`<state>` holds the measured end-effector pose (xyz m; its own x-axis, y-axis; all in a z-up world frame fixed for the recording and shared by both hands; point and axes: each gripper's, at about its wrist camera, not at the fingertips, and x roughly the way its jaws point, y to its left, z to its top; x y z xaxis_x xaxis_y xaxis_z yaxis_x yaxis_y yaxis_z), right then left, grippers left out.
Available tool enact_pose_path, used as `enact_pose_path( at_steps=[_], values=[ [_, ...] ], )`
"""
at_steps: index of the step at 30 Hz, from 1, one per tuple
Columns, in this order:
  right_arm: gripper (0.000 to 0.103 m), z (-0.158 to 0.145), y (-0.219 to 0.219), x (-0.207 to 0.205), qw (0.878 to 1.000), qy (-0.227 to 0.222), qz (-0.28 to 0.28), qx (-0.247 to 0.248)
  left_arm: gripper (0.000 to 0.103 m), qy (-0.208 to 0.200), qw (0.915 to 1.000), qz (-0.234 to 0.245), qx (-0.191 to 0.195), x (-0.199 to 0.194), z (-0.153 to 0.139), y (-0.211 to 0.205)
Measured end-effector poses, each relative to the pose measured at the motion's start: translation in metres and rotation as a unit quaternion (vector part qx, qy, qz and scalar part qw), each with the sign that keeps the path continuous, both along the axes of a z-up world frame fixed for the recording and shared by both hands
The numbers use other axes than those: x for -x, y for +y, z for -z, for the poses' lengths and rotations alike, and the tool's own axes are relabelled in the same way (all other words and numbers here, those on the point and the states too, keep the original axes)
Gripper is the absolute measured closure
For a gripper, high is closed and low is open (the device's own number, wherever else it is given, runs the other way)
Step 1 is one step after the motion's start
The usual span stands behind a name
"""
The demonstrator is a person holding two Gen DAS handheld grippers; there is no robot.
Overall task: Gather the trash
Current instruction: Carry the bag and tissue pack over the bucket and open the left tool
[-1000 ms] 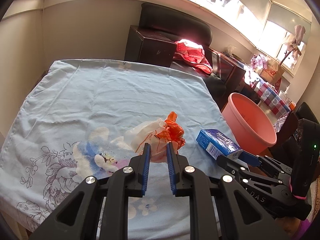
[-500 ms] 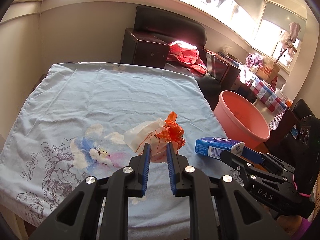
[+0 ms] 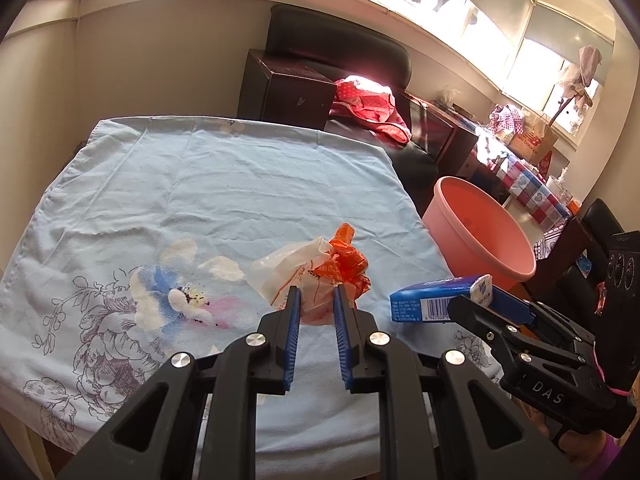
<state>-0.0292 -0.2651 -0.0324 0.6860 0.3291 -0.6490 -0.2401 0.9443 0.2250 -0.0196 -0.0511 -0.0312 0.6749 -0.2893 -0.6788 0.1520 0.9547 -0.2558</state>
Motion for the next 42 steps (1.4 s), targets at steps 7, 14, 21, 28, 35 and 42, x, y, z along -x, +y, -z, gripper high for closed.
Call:
enact_pose_path(
  at_steps=[7, 14, 21, 28, 35, 42],
  values=[
    [0.049, -0.008, -0.003, 0.001, 1.0, -0.013, -0.01, -0.006, 0.087, -0.007, 1.0, 0.0, -0.006, -0.006, -0.002, -0.004],
    [0.049, -0.014, -0.01, 0.002, 1.0, -0.025, -0.014, -0.01, 0.087, -0.026, 0.9993, 0.014, -0.023, -0.011, -0.009, -0.021],
    [0.049, -0.028, -0.028, 0.0, 0.999, -0.05, -0.002, -0.015, 0.087, -0.042, 0.9984, 0.03, -0.024, -0.025, -0.017, -0.042],
    [0.049, -0.044, -0.064, -0.009, 0.996, -0.078, 0.045, -0.016, 0.087, -0.064, 0.9957, 0.064, -0.019, -0.042, -0.031, -0.08],
    [0.049, -0.048, -0.105, -0.018, 0.991, -0.09, 0.097, -0.01, 0.087, -0.076, 0.9917, 0.102, -0.015, -0.054, -0.036, -0.124],
    [0.049, -0.04, -0.138, -0.027, 0.986, -0.086, 0.143, 0.0, 0.087, -0.08, 0.9867, 0.141, -0.015, -0.066, -0.033, -0.167]
  ],
)
